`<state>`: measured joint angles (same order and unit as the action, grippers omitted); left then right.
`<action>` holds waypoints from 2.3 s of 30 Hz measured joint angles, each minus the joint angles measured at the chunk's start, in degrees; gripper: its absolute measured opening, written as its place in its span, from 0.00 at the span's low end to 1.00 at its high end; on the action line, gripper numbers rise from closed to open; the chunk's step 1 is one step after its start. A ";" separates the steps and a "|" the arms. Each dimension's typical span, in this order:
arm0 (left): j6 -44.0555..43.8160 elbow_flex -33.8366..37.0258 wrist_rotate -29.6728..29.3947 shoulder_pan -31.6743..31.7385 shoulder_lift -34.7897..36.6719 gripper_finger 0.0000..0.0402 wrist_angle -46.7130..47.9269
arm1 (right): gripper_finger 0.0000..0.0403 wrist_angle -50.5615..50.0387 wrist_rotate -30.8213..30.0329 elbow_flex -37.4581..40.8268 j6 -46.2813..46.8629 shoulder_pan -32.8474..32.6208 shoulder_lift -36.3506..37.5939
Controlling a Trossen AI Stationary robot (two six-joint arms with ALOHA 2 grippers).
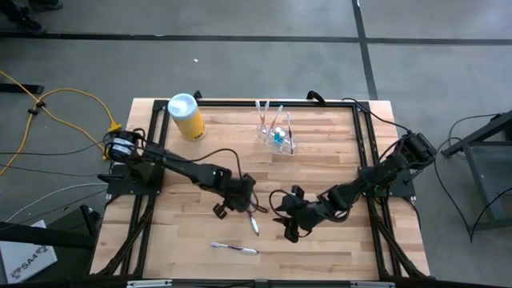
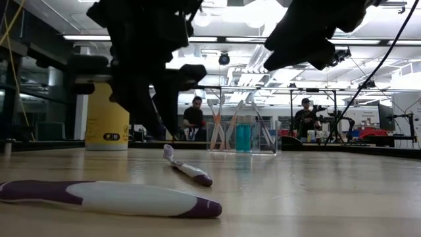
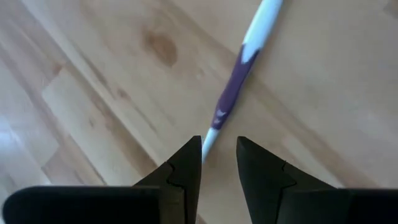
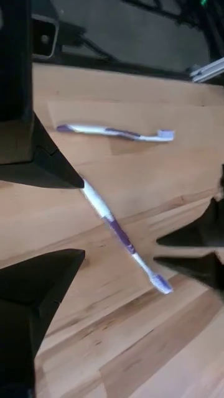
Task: Pick & Place toothbrushing station
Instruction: Put the top purple toothbrush into the transparent organizer
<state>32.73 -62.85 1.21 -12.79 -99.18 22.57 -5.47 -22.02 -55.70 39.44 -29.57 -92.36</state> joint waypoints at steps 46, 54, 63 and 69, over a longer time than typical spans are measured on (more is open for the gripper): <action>4.94 -0.57 -4.70 -4.64 -7.29 0.24 -8.15 | 0.40 0.12 -2.06 0.01 4.31 -3.81 0.00; 4.73 -0.57 -0.46 -5.75 -7.36 0.24 -9.60 | 0.40 0.12 -2.05 0.00 4.31 -3.81 0.00; 4.62 -0.90 -0.75 -5.65 -11.20 0.24 -12.15 | 0.40 0.55 -2.05 0.00 4.31 -3.81 0.00; 1.39 -1.06 -0.97 -5.65 -11.95 0.24 -12.12 | 0.40 0.57 -1.88 0.00 4.52 -3.81 0.00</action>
<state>34.12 -63.91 0.24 -18.44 -111.12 10.45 -4.90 -23.90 -55.70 43.95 -33.39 -92.36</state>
